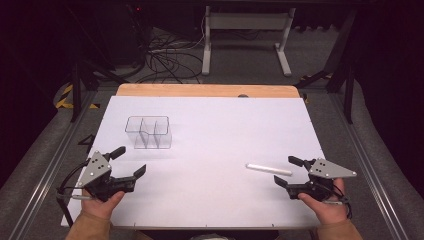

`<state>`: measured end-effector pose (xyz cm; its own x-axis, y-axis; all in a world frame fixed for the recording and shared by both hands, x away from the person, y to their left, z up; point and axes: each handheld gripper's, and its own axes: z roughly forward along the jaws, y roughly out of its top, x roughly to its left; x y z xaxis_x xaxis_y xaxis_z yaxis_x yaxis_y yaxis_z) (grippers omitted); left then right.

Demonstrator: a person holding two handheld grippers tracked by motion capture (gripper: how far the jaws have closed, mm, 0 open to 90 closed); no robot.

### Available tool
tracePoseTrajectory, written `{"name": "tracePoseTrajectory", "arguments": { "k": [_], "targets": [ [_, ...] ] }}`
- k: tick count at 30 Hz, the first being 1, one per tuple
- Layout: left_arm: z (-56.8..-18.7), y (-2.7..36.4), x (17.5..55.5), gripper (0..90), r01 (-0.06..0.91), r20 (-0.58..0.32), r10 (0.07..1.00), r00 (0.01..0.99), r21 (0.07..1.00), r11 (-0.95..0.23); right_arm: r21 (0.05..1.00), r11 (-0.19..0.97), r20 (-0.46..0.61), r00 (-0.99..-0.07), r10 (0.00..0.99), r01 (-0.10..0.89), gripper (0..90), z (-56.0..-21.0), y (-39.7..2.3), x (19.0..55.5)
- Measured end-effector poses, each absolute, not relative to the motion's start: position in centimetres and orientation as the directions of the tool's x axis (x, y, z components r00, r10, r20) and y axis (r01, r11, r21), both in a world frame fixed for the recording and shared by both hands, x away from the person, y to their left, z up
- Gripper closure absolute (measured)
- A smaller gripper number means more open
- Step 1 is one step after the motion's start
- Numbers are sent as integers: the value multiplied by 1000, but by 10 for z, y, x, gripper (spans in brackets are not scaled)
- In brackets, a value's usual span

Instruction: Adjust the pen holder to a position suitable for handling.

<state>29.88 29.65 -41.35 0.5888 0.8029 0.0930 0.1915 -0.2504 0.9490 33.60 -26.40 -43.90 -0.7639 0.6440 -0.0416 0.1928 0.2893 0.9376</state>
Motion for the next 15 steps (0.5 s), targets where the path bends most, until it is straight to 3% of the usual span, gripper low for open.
{"name": "tracePoseTrajectory", "arguments": {
  "k": [15],
  "targets": [
    [-398, 295, 328, 173, 209, 65, 789, 611, 948, -240, 936, 283, -20, -771, 636, 209, 161, -440, -262, 336]
  ]
}}
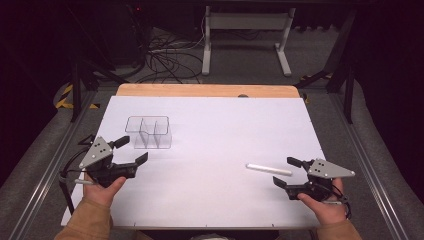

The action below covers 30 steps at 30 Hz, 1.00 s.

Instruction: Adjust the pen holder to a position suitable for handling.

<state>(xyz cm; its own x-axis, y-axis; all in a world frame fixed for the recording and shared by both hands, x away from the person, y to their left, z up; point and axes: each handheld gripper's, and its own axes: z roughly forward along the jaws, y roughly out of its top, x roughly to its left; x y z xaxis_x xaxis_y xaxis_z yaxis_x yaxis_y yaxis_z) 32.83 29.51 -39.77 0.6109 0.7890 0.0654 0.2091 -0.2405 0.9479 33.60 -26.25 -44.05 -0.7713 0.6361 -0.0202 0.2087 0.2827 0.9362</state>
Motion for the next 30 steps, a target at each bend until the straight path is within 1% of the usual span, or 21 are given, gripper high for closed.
{"name": "tracePoseTrajectory", "arguments": {
  "k": [4, 6, 9, 14, 17, 22, 23, 24, 25, 26, 27, 28, 29, 30],
  "targets": [
    [-397, 293, 334, 175, 207, 87, 786, 612, 942, -266, 937, 281, -21, -771, 637, 207, 155, -441, -263, 336],
    [-397, 292, 335, 202, 219, 73, 782, 619, 940, -261, 940, 273, -20, -765, 643, 205, 139, -441, -263, 336],
    [-397, 288, 343, 204, 225, 61, 777, 626, 940, -255, 940, 273, -19, -765, 644, 206, 126, -441, -263, 337],
    [-395, 286, 349, 203, 215, 80, 774, 628, 938, -272, 938, 275, -17, -766, 643, 211, 112, -442, -262, 337],
    [-394, 285, 351, 186, 214, 104, 774, 624, 930, -298, 938, 276, -10, -777, 630, 211, 56, -442, -262, 337],
    [-390, 283, 355, 238, 233, 131, 750, 648, 904, -359, 935, 285, -14, -784, 621, 210, 48, -441, -262, 336],
    [-390, 283, 355, 241, 233, 131, 750, 648, 904, -359, 935, 287, -17, -780, 626, 210, 51, -441, -262, 335],
    [-387, 282, 358, 241, 229, 158, 735, 659, 889, -397, 932, 297, -23, -781, 624, 209, 69, -441, -262, 335],
    [-387, 282, 358, 241, 229, 158, 735, 659, 889, -397, 932, 297, -23, -781, 624, 209, 69, -441, -262, 335],
    [-384, 281, 361, 242, 231, 175, 728, 663, 877, -422, 930, 305, -25, -793, 608, 204, 115, -439, -261, 334],
    [-383, 281, 362, 242, 236, 171, 725, 668, 874, -424, 930, 309, -29, -796, 604, 200, 140, -439, -261, 334],
    [-383, 281, 362, 244, 236, 171, 725, 668, 874, -424, 930, 314, -39, -798, 602, 192, 150, -439, -261, 334],
    [-378, 282, 366, 252, 231, 198, 715, 670, 860, -455, 931, 310, -35, -796, 604, 194, 158, -439, -261, 333],
    [-377, 282, 368, 259, 236, 194, 709, 678, 857, -459, 932, 308, -33, -798, 601, 194, 171, -439, -262, 333]
  ]
}}
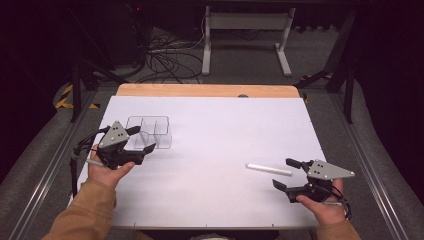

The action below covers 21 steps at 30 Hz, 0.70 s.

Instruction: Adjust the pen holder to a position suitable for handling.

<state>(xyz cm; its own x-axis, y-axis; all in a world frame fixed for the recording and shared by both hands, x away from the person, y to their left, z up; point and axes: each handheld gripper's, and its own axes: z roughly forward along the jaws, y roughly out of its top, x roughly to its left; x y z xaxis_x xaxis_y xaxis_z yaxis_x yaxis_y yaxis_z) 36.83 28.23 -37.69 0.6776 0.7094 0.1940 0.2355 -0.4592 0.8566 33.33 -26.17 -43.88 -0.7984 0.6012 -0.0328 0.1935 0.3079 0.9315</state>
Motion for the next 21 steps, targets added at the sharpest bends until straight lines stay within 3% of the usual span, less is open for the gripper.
{"name": "tracePoseTrajectory", "arguments": {
  "k": [6, 15, 21],
  "targets": [
    [-372, 283, 379, 283, 268, 189, 694, 695, 827, -494, 935, 309, -40, -811, 583, 176, 235, -438, -264, 332],
    [-375, 291, 403, 287, 353, 128, 706, 697, 796, -492, 936, 306, -38, -814, 580, 174, 227, -437, -264, 332],
    [-378, 293, 414, 301, 365, 176, 694, 699, 746, -557, 933, 310, -32, -818, 575, 182, 221, -438, -263, 333]
  ]
}}
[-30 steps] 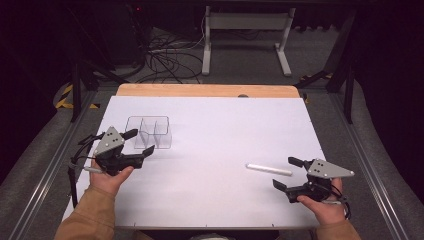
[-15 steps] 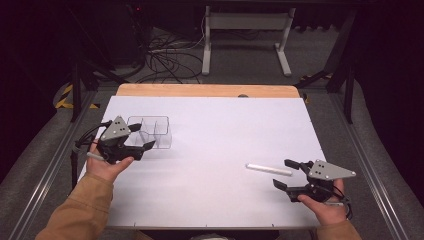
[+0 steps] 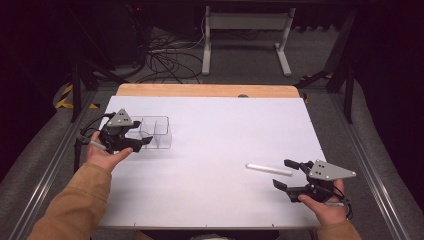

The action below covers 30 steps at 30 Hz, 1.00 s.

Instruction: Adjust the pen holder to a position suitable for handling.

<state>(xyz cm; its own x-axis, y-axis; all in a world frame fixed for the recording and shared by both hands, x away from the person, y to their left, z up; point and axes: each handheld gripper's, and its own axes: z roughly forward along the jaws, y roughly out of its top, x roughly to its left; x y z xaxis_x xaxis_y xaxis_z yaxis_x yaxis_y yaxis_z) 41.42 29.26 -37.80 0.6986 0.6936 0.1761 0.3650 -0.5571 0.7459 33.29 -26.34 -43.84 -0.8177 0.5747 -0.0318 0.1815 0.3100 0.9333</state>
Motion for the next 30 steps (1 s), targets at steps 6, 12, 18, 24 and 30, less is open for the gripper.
{"name": "tracePoseTrajectory", "arguments": {
  "k": [6, 12, 18, 24, 30],
  "targets": [
    [-378, 295, 424, 300, 381, 172, 691, 702, 729, -569, 931, 315, -29, -821, 571, 186, 220, -439, -262, 333],
    [-378, 294, 430, 301, 393, 182, 685, 705, 704, -591, 929, 317, -27, -823, 567, 189, 219, -440, -262, 334],
    [-380, 295, 435, 323, 428, 173, 696, 697, 678, -597, 929, 318, -26, -823, 568, 189, 218, -440, -262, 333],
    [-380, 298, 439, 396, 467, 137, 703, 698, 657, -592, 925, 324, -16, -835, 551, 196, 228, -441, -261, 334],
    [-380, 298, 444, 450, 482, 143, 682, 717, 606, -633, 928, 318, -9, -839, 544, 196, 236, -441, -261, 334]
  ]
}}
